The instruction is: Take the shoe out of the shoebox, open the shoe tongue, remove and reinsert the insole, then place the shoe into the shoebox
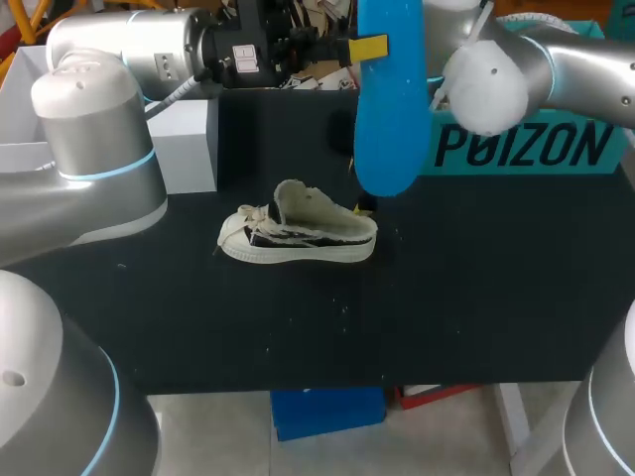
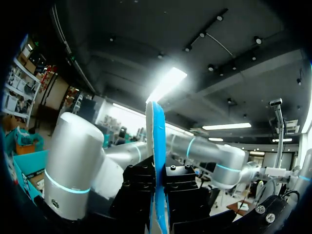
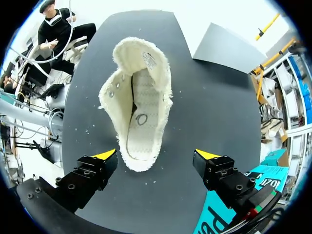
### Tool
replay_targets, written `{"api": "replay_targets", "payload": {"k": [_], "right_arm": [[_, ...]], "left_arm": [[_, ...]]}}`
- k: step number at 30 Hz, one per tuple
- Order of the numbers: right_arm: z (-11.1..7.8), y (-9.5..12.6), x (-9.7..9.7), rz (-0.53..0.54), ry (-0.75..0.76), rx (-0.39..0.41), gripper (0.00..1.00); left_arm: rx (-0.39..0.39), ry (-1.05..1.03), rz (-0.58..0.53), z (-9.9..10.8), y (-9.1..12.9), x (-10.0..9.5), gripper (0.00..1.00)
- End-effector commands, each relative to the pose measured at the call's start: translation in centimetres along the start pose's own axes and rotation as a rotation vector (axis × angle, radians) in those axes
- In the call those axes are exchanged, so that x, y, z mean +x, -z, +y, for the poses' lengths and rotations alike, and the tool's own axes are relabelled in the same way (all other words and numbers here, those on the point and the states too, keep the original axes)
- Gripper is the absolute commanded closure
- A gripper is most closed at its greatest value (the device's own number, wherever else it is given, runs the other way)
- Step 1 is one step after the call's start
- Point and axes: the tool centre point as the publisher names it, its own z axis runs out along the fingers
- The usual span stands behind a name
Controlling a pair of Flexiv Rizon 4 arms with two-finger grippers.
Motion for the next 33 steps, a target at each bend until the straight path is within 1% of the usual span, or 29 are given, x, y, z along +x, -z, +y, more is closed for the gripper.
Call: {"api": "replay_targets", "payload": {"k": [1,9,12,17,21,22,23,27,33], "right_arm": [[-0.7,-0.2,0.7,-0.016,-0.002,-0.167,0.0],[-0.5,-0.1,1.4,-0.073,-0.004,-0.342,0.0],[-0.6,-0.1,1.7,-0.095,-0.001,-0.388,0.0],[-0.9,-0.3,2.0,-0.101,-0.015,-0.45,0.0],[-1.2,-0.8,2.2,-0.104,-0.027,-0.521,0.0],[-1.2,-0.8,2.2,-0.105,-0.028,-0.526,0.0],[-1.3,-1.1,2.3,-0.105,-0.035,-0.553,0.0],[-1.6,-1.9,2.3,-0.112,-0.042,-0.592,0.0],[-2.1,-3.3,2.4,-0.12,-0.045,-0.621,0.0]], "left_arm": [[0.001,-0.002,-0.001,0.1,-0.1,-0.1,1.0],[0.001,-0.002,-0.001,0.1,-0.1,-0.1,1.0],[0.001,-0.002,-0.001,0.1,-0.1,-0.1,1.0],[0.001,-0.002,-0.001,0.1,-0.1,-0.1,1.0],[0.001,-0.002,-0.001,0.1,-0.1,-0.1,1.0],[0.001,-0.002,-0.001,0.1,-0.1,-0.1,1.0],[0.001,-0.002,-0.001,0.1,-0.1,-0.1,1.0],[0.001,-0.002,-0.001,0.1,-0.1,-0.1,1.0],[0.001,-0.002,-0.001,0.1,-0.1,-0.1,1.0]]}}
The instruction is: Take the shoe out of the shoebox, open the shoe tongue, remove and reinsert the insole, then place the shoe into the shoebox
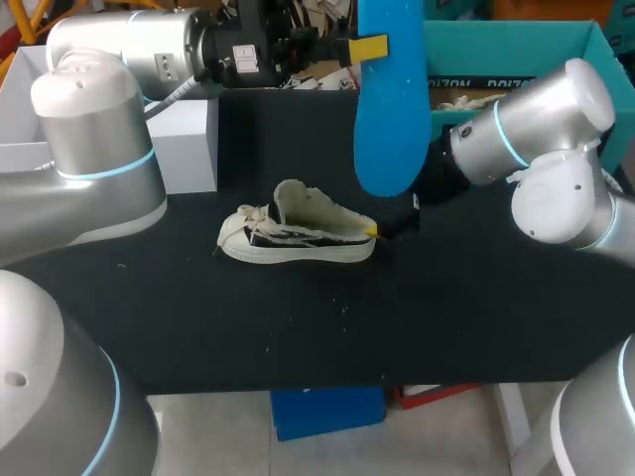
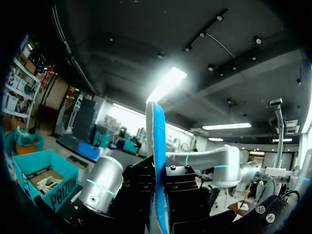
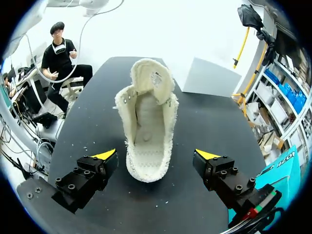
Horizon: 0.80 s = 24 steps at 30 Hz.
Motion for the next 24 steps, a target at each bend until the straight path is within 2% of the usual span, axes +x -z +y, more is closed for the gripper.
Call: {"api": "replay_targets", "payload": {"k": [1,8,24], "right_arm": [[-0.9,-1.1,0.2,-0.009,-0.005,-0.111,0.0],[-1.7,-1.8,0.4,0.019,-0.037,-0.16,0.0],[-2.6,-2.8,0.3,0.05,-0.084,-0.163,0.0]], "left_arm": [[0.001,-0.002,0.0,0.0,-0.1,-0.1,1.0],[0.001,-0.002,0.0,0.0,-0.1,-0.1,1.0],[0.001,-0.002,0.0,0.0,-0.1,-0.1,1.0]]}}
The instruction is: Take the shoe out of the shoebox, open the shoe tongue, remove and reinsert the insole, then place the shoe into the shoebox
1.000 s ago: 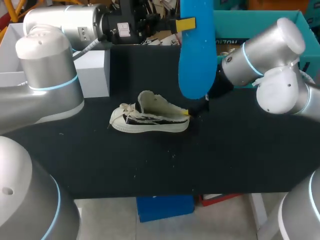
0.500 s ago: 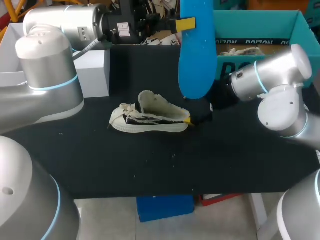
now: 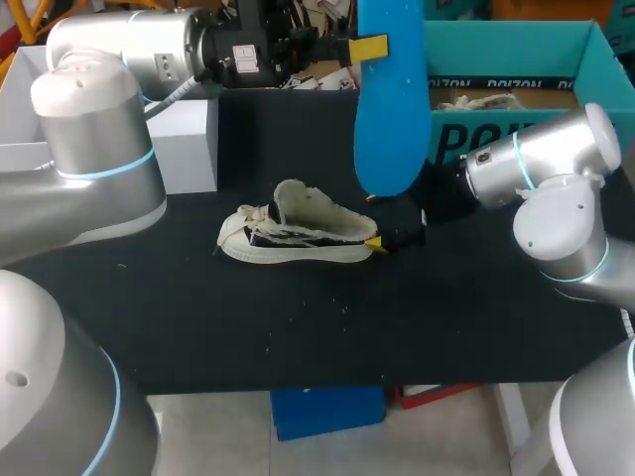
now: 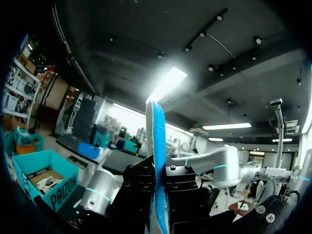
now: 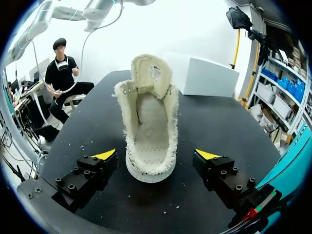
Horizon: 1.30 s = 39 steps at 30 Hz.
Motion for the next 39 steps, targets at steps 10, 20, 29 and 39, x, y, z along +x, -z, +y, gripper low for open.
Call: {"api": "replay_targets", "payload": {"k": [10,20,29,39], "right_arm": [[-0.7,-1.0,-0.1,0.011,-0.024,0.014,0.0],[-0.1,1.3,-1.0,-0.046,0.04,0.218,0.0],[1.1,2.7,-2.7,-0.063,0.097,0.45,0.0],[1.8,0.9,-4.5,-0.043,0.134,0.71,0.0]], "left_arm": [[0.0,-0.002,0.0,0.0,-0.1,-0.1,1.0],[0.0,-0.002,0.0,0.0,-0.1,-0.1,1.0],[0.0,-0.002,0.0,0.0,-0.1,-0.1,1.0],[0.0,-0.002,0.0,0.0,-0.1,-0.1,1.0]]}}
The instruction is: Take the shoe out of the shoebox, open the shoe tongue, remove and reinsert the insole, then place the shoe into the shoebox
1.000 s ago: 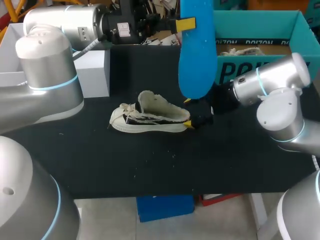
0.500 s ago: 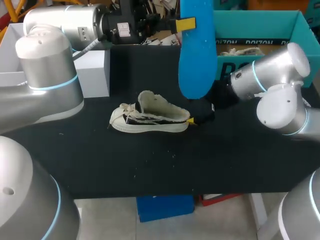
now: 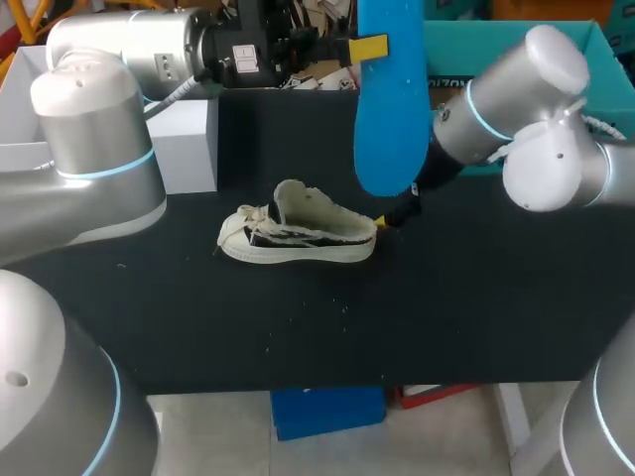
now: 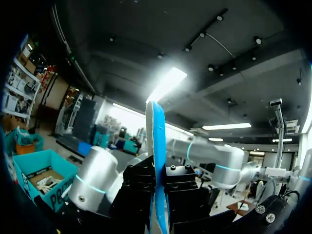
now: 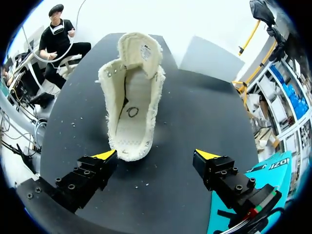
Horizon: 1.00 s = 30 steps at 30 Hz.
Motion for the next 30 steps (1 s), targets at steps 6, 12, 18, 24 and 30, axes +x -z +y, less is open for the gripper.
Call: {"api": "replay_targets", "payload": {"k": [6,12,18,24,30], "right_arm": [[2.4,-2.2,-1.7,0.066,0.012,0.358,0.0],[3.5,-3.1,-2.4,0.083,0.011,0.391,0.49],[4.5,-4.2,-2.7,0.097,0.021,0.421,0.47],[5.3,-5.1,-2.8,0.104,0.023,0.429,0.49],[5.7,-5.4,-2.8,0.111,0.019,0.433,0.49]], "left_arm": [[0.0,-0.002,0.0,0.1,-0.1,-0.1,1.0],[0.0,-0.002,0.0,0.1,-0.1,-0.1,1.0],[0.0,-0.002,0.0,0.1,-0.1,-0.1,1.0],[0.0,-0.002,0.0,0.1,-0.1,-0.1,1.0],[0.0,-0.002,0.0,0.1,-0.1,-0.1,1.0]]}}
